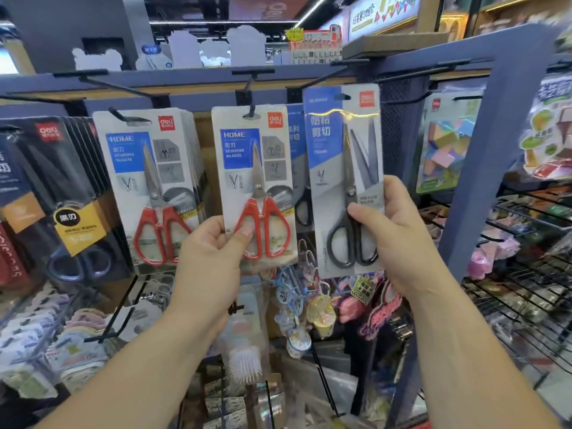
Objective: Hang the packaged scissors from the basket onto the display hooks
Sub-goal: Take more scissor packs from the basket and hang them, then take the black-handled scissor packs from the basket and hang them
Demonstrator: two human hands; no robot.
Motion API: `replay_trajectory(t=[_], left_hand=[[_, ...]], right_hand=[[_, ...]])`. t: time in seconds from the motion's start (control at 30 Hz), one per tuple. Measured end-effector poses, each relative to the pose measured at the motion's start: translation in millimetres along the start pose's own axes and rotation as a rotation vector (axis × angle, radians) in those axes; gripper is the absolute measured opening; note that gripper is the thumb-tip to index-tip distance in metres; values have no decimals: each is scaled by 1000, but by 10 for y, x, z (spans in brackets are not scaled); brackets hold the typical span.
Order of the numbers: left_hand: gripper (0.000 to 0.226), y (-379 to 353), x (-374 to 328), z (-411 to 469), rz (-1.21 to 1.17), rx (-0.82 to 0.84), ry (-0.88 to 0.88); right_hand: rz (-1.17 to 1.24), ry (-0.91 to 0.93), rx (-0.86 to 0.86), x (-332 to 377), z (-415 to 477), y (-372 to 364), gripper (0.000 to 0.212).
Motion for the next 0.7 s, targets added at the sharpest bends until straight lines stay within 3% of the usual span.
replay_trajectory(t=[0.27,0.4,0.47,0.6,0.7], left_hand=[[9,67,136,140,105,-34,9],[13,70,207,251,160,-76,36],[16,72,237,299,178,-99,43],[7,84,236,336,188,-103,33],[14,104,222,304,227,-122,21]], right_hand=[[-133,-30,-22,-234,227,20,8],[-435,-107,-49,-366,524,-21,28],[-525,-160,-53,-463,652,-51,28],[-561,-235,-101,-614,844,-122,33],[-547,-268,-136,-693,861,-161,38]])
Point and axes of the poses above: each hand's wrist, its own z-axis towards the middle knuckle, its own y-axis out of the back of the hand, x = y × z, the point moved 4 cm from there along z, towards the middle knuckle, and after that the axes turned 11 degrees about x, right-handed, at the moved point
